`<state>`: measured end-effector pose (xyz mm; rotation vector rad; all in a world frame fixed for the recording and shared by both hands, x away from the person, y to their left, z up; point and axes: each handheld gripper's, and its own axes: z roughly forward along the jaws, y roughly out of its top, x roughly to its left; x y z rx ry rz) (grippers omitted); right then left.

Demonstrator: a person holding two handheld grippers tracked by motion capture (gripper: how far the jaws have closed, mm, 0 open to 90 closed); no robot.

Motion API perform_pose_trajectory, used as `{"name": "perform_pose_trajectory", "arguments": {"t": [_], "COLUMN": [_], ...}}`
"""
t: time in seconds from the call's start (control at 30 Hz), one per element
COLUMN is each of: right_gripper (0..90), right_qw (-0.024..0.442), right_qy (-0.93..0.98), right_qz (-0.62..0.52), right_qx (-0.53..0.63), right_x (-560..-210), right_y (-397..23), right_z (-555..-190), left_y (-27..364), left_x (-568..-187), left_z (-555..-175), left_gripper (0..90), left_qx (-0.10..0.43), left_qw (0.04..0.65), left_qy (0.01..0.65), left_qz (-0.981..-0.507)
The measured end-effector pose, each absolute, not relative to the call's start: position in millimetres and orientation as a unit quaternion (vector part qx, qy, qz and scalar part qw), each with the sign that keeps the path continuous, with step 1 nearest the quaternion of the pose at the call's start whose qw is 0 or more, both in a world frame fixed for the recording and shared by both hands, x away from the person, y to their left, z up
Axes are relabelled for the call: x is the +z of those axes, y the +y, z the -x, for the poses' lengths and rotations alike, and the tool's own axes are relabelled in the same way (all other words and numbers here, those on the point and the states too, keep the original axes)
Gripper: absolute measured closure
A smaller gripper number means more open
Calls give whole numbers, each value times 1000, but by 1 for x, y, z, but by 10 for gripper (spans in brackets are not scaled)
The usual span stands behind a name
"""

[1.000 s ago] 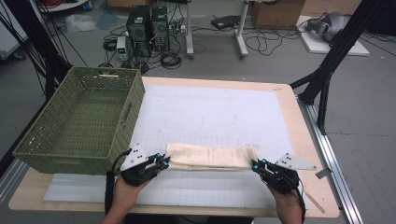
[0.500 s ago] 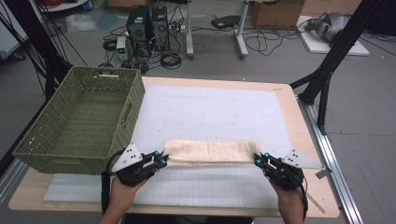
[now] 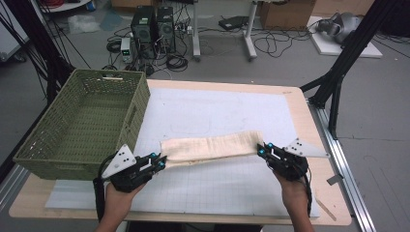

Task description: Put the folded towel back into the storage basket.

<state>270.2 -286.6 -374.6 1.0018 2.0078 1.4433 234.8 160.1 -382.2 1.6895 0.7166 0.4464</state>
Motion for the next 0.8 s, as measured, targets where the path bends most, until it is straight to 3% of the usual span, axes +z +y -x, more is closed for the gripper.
{"name": "perform_pose_trajectory", "arguments": {"t": [0.8], "right_gripper": [822], "right_qw": [233], "right_qy": [753], "right_qz": [-299], "right_qx": [538], "right_x": [-331], "right_y": [-208], "right_z": [-339], "left_y": [217], "left_x": [-350], "left_z": [-212], "left_gripper": [820], "left_qx": [244], "left_qw": [589], "left_qy": [337], "left_qz": [-693]}}
